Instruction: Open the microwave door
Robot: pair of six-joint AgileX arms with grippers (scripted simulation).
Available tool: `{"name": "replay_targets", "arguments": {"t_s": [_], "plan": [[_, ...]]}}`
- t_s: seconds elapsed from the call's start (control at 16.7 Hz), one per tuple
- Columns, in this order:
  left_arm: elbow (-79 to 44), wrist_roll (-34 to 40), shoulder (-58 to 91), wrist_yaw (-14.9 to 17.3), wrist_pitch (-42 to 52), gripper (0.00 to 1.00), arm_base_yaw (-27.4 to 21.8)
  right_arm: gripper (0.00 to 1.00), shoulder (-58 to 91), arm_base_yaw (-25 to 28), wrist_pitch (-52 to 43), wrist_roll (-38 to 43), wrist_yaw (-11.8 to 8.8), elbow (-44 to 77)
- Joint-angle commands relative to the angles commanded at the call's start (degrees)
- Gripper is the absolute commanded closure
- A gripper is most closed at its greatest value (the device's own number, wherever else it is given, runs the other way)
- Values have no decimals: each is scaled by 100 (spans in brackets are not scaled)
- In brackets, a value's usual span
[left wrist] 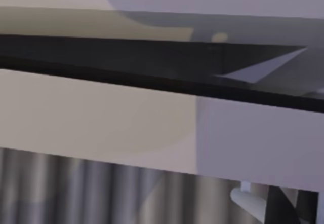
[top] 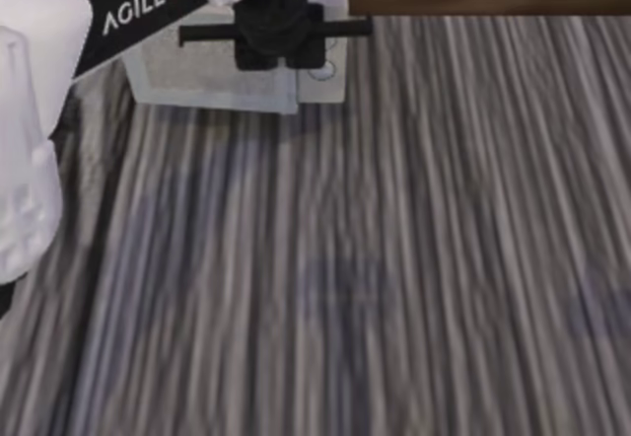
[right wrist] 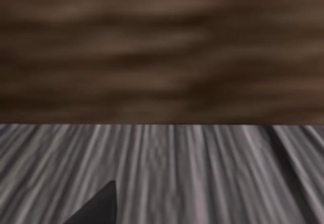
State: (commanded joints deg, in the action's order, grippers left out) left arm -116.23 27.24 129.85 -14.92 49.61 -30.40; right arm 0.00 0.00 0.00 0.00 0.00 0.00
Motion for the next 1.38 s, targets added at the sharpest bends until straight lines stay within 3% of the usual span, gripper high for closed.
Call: {"name": "replay_targets", "arguments": {"t_s": [0.72,1.38], "plan": [[960,-564,-580,277,-513,100,57,0,0,0,0,0,0,0],[963,-566,-582,278,-515,100,57,0,0,0,0,0,0,0]]}}
